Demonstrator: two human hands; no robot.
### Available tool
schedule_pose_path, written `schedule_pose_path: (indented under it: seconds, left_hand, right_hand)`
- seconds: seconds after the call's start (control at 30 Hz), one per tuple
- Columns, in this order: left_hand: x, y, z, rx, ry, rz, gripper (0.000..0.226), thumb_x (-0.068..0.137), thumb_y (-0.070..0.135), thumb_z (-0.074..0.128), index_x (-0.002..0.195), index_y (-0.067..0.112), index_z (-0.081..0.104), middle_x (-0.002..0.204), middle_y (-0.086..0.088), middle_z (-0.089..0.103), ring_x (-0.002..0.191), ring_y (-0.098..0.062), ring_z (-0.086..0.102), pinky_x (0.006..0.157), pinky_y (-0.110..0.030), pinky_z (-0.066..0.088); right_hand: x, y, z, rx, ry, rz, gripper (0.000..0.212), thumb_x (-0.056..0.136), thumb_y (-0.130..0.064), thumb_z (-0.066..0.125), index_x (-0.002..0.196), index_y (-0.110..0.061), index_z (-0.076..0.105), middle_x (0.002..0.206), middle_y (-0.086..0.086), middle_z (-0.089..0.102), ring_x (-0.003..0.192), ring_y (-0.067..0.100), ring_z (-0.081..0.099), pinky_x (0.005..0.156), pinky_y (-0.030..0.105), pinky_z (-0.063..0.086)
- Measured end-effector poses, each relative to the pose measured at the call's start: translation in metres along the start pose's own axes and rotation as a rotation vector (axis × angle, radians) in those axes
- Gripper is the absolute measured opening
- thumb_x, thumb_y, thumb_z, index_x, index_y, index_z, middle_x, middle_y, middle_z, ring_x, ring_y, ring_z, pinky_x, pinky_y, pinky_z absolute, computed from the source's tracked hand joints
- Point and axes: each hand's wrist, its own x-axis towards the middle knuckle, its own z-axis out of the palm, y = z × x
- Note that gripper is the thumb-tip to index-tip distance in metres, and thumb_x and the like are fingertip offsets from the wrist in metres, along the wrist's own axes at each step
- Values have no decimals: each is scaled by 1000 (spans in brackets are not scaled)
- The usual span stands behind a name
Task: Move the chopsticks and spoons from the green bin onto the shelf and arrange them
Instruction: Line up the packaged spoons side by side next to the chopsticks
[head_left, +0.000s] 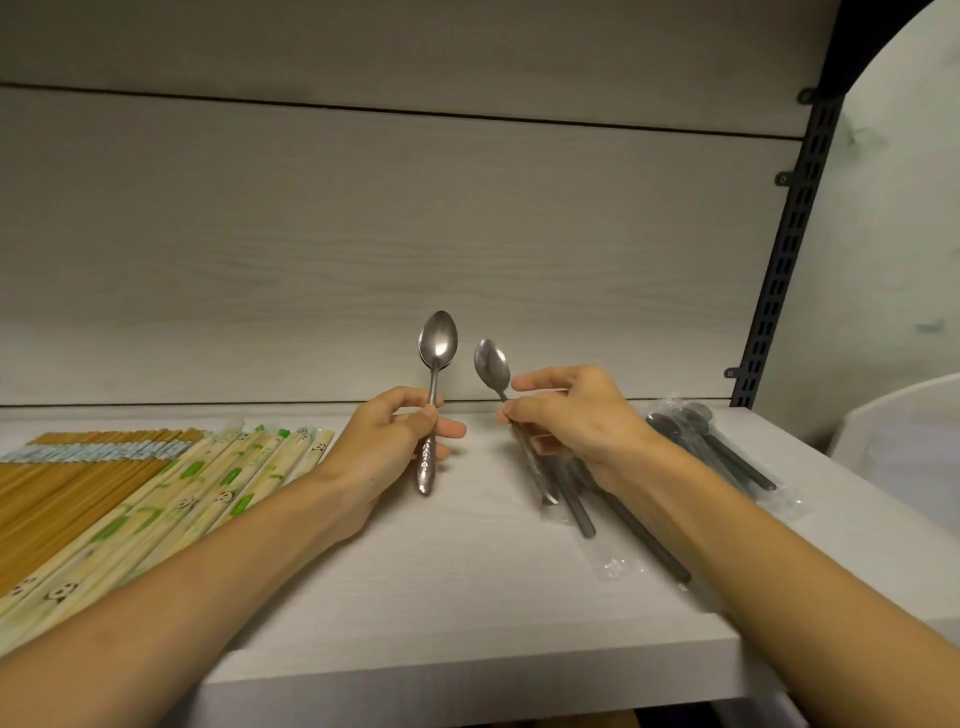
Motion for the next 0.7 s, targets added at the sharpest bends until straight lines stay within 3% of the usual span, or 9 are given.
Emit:
schedule_pose_path:
  seconds: [0.13,0.37,0.5,0.7]
  left_hand:
    - [-5,0,3,-46,-85,34,13,94,10,58,104,13,66,88,-10,72,69,-17,64,58,-25,52]
    - [-12,4,8,-70,-189,85,23,84,4,68,106,9,68,94,-19,72,78,-26,71,64,-35,59]
    - [-11,4,6,-94,-164,93,25,83,3,68,108,7,68,96,-23,71,85,-35,71,68,-43,60]
    - [-11,0,6,18,-211,151,25,86,4,65,110,11,69,93,-18,73,74,-23,71,66,-36,60]
  right_hand:
    - [-3,-4,1,208,-183,59,17,83,-5,72,99,-11,68,89,7,76,73,11,68,61,24,55]
    - [-4,2,7,285,-184,-14,17,83,4,69,99,1,63,79,12,72,69,20,69,66,34,61]
    - [-4,5,13,201,-134,-110,14,83,1,71,95,-2,66,91,22,72,74,23,70,69,36,61]
    - [-1,9,14,225,-145,-114,14,82,0,73,94,0,66,82,19,68,73,24,67,72,35,61]
